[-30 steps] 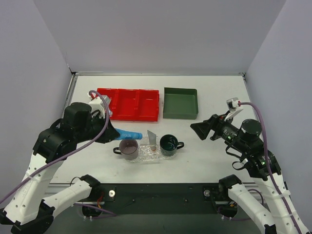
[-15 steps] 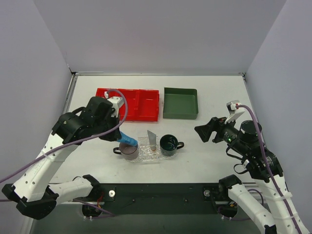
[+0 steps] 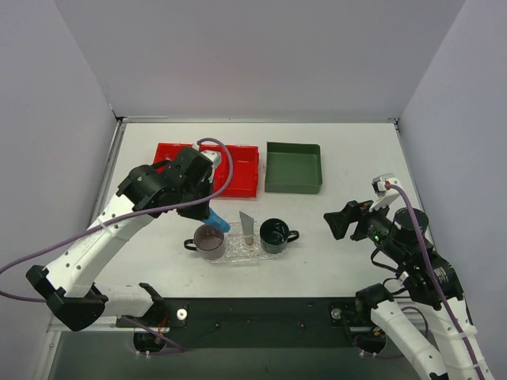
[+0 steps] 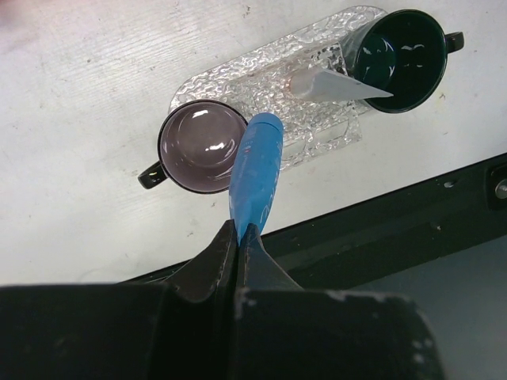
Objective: Prepare toiletry sets of a toothbrush and toothpaste on the tray
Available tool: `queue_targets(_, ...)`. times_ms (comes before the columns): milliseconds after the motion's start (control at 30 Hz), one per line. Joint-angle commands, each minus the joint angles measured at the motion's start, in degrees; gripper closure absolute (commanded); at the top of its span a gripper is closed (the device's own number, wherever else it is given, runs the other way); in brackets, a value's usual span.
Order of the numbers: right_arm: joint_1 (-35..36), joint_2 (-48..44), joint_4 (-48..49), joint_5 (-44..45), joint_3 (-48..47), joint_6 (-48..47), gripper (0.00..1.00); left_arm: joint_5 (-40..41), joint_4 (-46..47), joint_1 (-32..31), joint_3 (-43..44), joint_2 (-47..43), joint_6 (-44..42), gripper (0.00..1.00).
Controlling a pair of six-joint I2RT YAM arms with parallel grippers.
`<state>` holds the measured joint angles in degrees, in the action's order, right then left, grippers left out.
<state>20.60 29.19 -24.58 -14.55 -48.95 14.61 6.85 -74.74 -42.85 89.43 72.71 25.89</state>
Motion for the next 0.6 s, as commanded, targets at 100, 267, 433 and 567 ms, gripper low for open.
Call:
queue_targets(100,-0.30,-1.15,0.58,2.59,0.70,-2.13,0.27,1.85,2.58,-1.71,3.39,2.26,3.02,1.00)
queue_targets(267,-0.39,-1.77,0.58,2.86,0.78,-2.31,0.27,1.94,3.90,-2.59,2.51,3.58,3.64,1.00)
queue_targets(433,-0.30,-2.47,0.58,3.03,0.96,-2.31,0.27,2.99,4.25,-3.55,3.47,5.42,3.99,1.00)
queue_targets(567,-0.30,-2.73,0.50,3.03,1.05,-2.22,0.27,3.69,4.43,-3.99,3.47,6.30,4.17,1.00)
